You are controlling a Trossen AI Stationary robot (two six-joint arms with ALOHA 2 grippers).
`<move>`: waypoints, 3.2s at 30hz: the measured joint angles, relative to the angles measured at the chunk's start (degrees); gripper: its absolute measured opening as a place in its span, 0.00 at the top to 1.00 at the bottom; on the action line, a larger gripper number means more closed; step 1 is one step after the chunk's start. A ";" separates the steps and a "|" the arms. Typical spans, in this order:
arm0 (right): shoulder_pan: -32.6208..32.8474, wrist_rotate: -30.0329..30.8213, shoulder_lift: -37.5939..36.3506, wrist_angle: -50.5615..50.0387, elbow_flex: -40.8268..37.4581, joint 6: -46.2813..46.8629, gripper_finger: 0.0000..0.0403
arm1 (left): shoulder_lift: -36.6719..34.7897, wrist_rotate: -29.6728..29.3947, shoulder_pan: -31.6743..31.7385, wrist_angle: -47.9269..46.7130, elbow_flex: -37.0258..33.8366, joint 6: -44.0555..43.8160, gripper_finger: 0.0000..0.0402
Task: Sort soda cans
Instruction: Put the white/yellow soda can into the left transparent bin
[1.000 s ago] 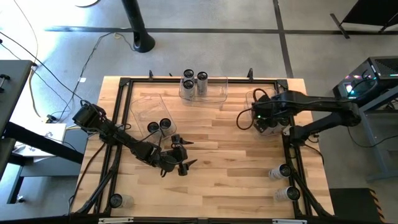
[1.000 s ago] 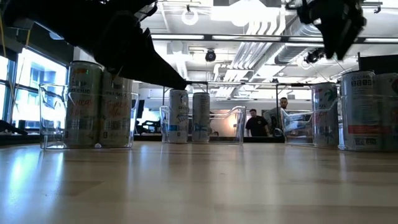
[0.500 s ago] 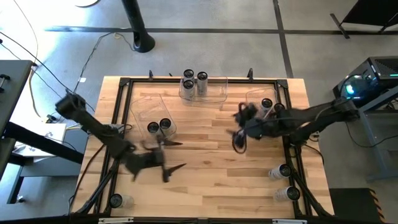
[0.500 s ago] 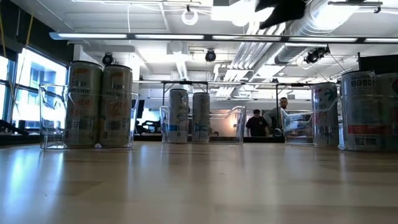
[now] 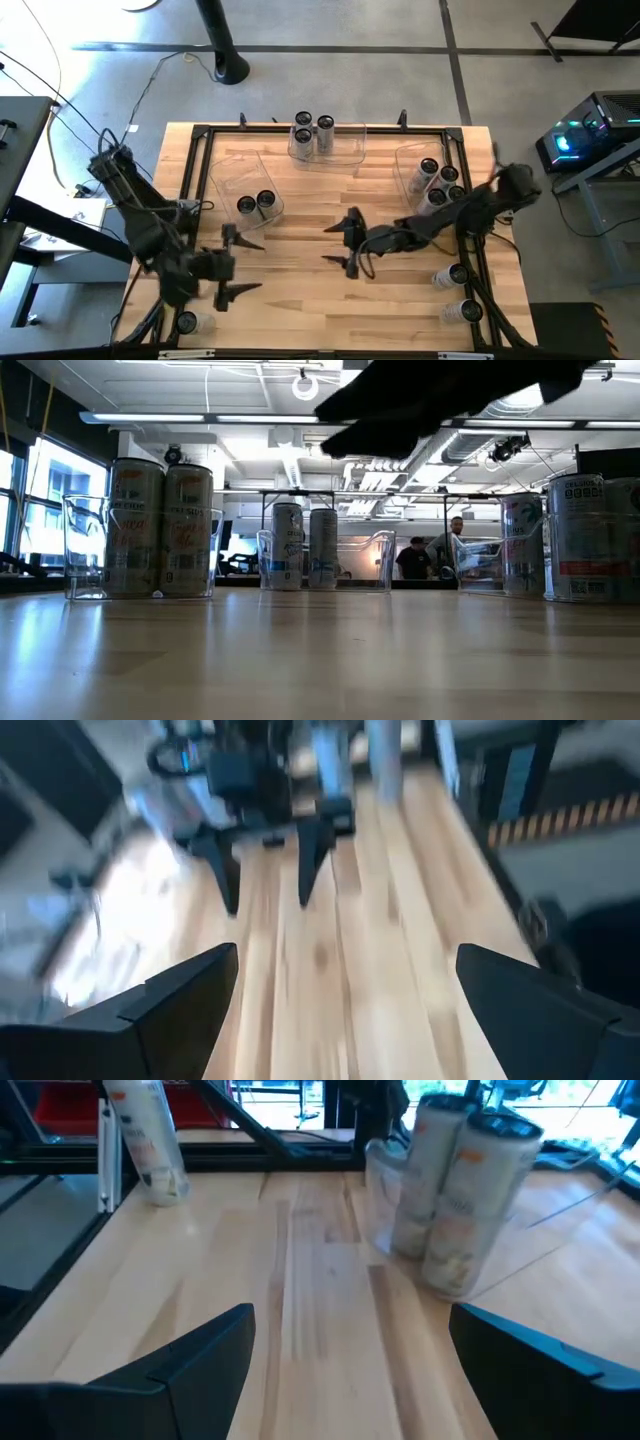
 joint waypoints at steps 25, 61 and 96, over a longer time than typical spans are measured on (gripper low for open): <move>0.91 0.24 12.41 14.20 0.02 -2.70 0.18 | 22.58 54.79 7.41 -43.24 18.78 -40.21 0.07; 1.42 0.17 12.41 16.19 0.04 -1.67 0.18 | 21.70 49.26 -15.38 -34.17 15.97 -78.34 0.07; 1.42 0.20 12.41 16.15 0.04 -1.84 0.18 | 22.00 47.24 -10.85 -38.50 18.81 -71.49 0.07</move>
